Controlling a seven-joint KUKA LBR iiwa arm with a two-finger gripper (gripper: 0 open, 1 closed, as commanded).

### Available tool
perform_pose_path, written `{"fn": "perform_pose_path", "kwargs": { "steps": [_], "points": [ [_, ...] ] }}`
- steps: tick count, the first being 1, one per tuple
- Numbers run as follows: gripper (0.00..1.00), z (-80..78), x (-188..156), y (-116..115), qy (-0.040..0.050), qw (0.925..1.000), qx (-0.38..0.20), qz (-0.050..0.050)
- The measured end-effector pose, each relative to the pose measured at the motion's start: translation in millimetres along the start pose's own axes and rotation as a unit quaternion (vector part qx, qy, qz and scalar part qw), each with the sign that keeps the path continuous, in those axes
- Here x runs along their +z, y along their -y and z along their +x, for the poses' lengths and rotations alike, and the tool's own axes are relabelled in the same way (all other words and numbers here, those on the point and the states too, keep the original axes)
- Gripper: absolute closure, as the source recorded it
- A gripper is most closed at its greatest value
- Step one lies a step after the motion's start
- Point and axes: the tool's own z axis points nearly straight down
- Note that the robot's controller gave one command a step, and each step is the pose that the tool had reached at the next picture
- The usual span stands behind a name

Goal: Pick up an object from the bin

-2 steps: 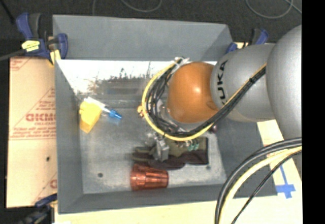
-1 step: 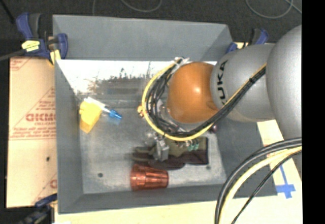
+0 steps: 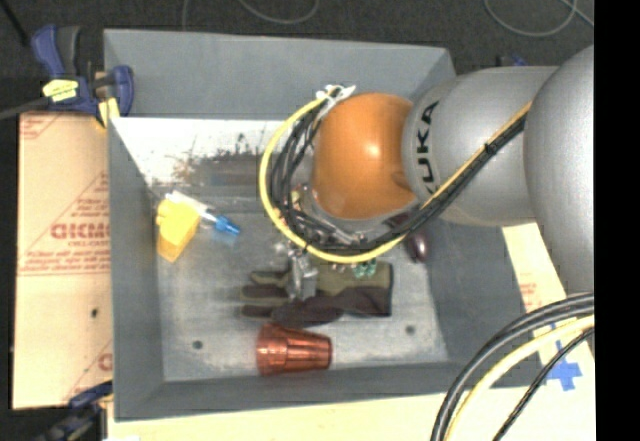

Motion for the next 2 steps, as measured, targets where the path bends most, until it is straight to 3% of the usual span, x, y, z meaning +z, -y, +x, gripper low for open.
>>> {"fn": "perform_pose_path", "kwargs": {
  "steps": [1,2],
  "points": [
    [1.00,0.0,0,0,0.0000,1.0000,0.000,0.000],
    [1.00,0.0,-100,-4,0.0016,1.0000,-0.006,0.000]
  ]
}}
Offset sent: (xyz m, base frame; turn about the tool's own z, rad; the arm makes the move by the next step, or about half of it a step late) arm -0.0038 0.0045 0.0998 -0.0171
